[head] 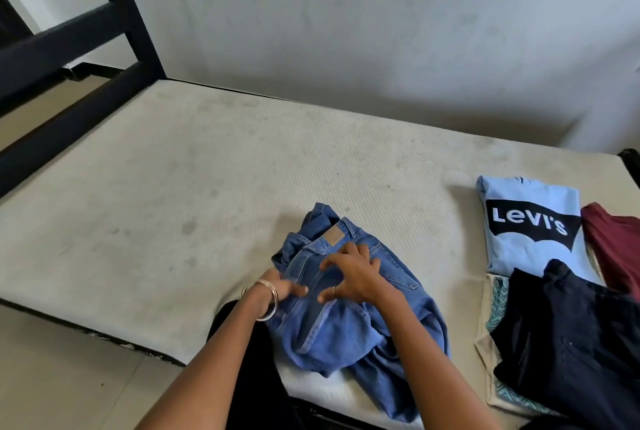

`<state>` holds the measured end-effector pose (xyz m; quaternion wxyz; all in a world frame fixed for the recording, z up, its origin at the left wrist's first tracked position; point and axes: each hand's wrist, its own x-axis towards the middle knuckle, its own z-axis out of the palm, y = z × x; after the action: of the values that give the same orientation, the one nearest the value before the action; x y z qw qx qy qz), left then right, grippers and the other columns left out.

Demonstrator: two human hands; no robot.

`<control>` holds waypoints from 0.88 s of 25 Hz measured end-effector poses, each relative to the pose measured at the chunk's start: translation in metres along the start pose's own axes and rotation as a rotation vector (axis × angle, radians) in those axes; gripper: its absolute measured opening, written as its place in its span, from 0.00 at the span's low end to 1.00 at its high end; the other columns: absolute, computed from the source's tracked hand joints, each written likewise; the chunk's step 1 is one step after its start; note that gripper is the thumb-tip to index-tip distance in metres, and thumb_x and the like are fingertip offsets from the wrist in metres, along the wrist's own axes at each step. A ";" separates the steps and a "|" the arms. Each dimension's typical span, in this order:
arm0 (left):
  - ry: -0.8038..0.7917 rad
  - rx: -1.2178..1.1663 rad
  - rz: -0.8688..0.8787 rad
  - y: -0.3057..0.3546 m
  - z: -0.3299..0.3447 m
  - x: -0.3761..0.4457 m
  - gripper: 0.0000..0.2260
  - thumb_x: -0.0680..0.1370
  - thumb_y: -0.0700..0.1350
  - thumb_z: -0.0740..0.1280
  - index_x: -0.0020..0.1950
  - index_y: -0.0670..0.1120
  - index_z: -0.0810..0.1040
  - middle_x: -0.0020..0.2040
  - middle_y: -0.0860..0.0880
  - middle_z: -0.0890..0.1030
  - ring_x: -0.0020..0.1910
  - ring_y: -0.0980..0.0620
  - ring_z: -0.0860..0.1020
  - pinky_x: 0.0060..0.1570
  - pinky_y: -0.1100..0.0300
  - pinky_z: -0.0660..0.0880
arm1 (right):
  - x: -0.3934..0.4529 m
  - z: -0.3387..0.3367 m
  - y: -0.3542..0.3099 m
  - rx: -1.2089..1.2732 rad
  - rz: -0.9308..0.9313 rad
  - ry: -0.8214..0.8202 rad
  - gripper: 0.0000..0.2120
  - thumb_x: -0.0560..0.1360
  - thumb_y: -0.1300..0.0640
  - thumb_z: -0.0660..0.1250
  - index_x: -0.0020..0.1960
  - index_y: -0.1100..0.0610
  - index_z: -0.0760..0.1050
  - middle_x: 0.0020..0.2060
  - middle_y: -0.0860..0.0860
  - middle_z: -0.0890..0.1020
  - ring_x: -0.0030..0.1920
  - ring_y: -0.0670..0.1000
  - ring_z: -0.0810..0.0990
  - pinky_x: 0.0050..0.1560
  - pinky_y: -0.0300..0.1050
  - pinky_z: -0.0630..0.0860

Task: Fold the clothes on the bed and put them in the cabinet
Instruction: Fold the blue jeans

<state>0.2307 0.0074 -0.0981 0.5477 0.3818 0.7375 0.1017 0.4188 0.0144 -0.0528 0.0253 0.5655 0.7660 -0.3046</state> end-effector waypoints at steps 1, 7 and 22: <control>-0.001 -0.116 -0.016 0.017 -0.003 -0.007 0.22 0.68 0.44 0.78 0.57 0.37 0.75 0.43 0.44 0.80 0.38 0.48 0.78 0.33 0.60 0.73 | -0.007 -0.002 -0.010 -0.150 -0.024 0.034 0.36 0.61 0.31 0.74 0.64 0.47 0.72 0.61 0.50 0.66 0.65 0.53 0.61 0.67 0.59 0.60; -0.234 -0.776 0.088 0.155 -0.017 -0.056 0.10 0.80 0.45 0.65 0.49 0.38 0.78 0.35 0.41 0.81 0.32 0.46 0.81 0.28 0.55 0.80 | -0.029 -0.054 -0.053 0.189 0.145 0.364 0.54 0.66 0.35 0.73 0.79 0.55 0.47 0.71 0.59 0.64 0.71 0.63 0.63 0.67 0.64 0.65; -0.083 -0.342 0.835 0.236 0.016 -0.102 0.51 0.71 0.31 0.73 0.78 0.53 0.41 0.66 0.50 0.73 0.59 0.54 0.78 0.65 0.49 0.69 | -0.196 -0.364 -0.062 1.416 -0.538 1.036 0.15 0.79 0.67 0.58 0.46 0.57 0.82 0.38 0.53 0.85 0.38 0.51 0.84 0.40 0.44 0.81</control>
<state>0.3628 0.0962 0.1045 0.5439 0.5544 0.4704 0.4190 0.5460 0.0171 0.3455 -0.7454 0.3174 0.4221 -0.4068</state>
